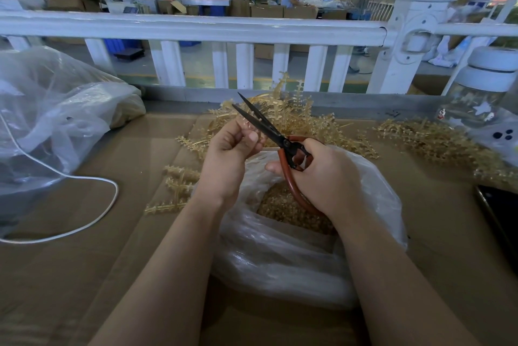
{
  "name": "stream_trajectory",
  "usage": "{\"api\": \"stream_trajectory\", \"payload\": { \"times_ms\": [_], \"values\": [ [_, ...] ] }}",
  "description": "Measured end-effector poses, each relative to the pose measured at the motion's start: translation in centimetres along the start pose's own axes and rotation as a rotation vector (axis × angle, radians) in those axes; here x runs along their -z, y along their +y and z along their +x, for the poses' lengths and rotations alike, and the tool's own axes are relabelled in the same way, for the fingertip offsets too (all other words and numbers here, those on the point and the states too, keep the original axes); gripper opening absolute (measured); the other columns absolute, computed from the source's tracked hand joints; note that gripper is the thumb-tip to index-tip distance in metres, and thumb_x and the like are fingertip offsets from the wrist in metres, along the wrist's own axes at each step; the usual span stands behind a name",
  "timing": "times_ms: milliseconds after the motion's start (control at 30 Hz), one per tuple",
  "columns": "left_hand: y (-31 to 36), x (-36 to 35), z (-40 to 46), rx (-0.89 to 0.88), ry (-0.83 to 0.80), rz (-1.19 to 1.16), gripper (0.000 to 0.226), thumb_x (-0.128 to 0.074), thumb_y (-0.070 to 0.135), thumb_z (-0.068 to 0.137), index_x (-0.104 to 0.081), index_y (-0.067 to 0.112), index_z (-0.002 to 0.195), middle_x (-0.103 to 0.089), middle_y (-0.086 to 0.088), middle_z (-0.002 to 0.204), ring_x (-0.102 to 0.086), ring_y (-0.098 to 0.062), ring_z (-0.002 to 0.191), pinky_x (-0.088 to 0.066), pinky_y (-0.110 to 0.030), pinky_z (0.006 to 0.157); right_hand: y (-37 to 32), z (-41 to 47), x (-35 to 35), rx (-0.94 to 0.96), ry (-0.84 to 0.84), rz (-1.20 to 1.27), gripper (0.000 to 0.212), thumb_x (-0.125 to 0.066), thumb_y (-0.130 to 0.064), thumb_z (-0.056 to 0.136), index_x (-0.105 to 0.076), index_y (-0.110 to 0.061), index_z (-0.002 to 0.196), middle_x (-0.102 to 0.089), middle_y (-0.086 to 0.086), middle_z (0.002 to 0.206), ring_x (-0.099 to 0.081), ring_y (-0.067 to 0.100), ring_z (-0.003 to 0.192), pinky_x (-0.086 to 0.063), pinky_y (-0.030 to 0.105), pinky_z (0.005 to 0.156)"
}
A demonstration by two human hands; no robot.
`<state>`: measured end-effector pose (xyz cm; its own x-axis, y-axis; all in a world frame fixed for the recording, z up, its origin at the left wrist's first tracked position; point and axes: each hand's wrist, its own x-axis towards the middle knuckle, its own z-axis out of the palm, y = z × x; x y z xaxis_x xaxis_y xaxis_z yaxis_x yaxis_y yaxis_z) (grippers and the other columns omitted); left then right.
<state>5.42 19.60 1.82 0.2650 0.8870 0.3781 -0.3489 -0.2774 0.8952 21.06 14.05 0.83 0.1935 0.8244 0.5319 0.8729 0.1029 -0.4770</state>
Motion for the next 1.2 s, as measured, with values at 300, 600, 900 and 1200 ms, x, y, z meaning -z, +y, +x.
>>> {"api": "stream_trajectory", "payload": {
  "times_ms": [300, 600, 900, 1200],
  "values": [
    [0.3, -0.1, -0.1, 0.022, 0.015, -0.032, 0.030, -0.045, -0.009, 0.097, -0.056, 0.013, 0.079, -0.056, 0.001, 0.073, -0.053, -0.010, 0.071, -0.047, -0.024, 0.077, 0.0, -0.1, 0.1, -0.002, 0.011, 0.014, 0.067, -0.052, -0.088, 0.066, -0.064, -0.023, 0.077, -0.061, -0.013, 0.065, -0.057, 0.002, 0.060, -0.045, 0.017, 0.053],
    [0.5, 0.0, 0.0, 0.151, 0.104, -0.186, 0.026, -0.048, -0.004, 0.097, -0.057, 0.011, 0.079, -0.058, 0.004, 0.067, -0.055, -0.008, 0.065, -0.050, -0.022, 0.072, -0.1, 0.0, -0.1, -0.035, -0.094, 0.046, 0.047, -0.063, -0.082, 0.071, -0.063, -0.039, 0.090, -0.064, -0.018, 0.072, -0.058, -0.003, 0.067, -0.039, 0.014, 0.053],
    [0.6, -0.1, -0.3, 0.238, 0.075, -0.014, 0.035, -0.064, 0.007, 0.091, -0.072, 0.026, 0.062, -0.069, 0.003, 0.078, -0.060, -0.010, 0.076, -0.047, -0.022, 0.072, -0.1, 0.6, -0.5, -0.226, -0.051, 0.497, 0.028, -0.078, -0.051, 0.081, -0.072, -0.024, 0.076, -0.069, -0.013, 0.064, -0.064, 0.002, 0.058, -0.048, 0.018, 0.052],
    [0.2, -0.4, -0.6, 0.227, -0.044, 0.179, 0.012, -0.071, 0.010, 0.086, -0.074, 0.020, 0.079, -0.071, 0.011, 0.079, -0.058, 0.002, 0.068, -0.046, -0.013, 0.063, -0.3, 1.0, -0.4, -0.286, -0.095, 0.690, 0.013, -0.077, -0.023, 0.088, -0.072, -0.023, 0.075, -0.066, -0.011, 0.054, -0.058, -0.001, 0.047, -0.045, 0.014, 0.050]
  ]
}}
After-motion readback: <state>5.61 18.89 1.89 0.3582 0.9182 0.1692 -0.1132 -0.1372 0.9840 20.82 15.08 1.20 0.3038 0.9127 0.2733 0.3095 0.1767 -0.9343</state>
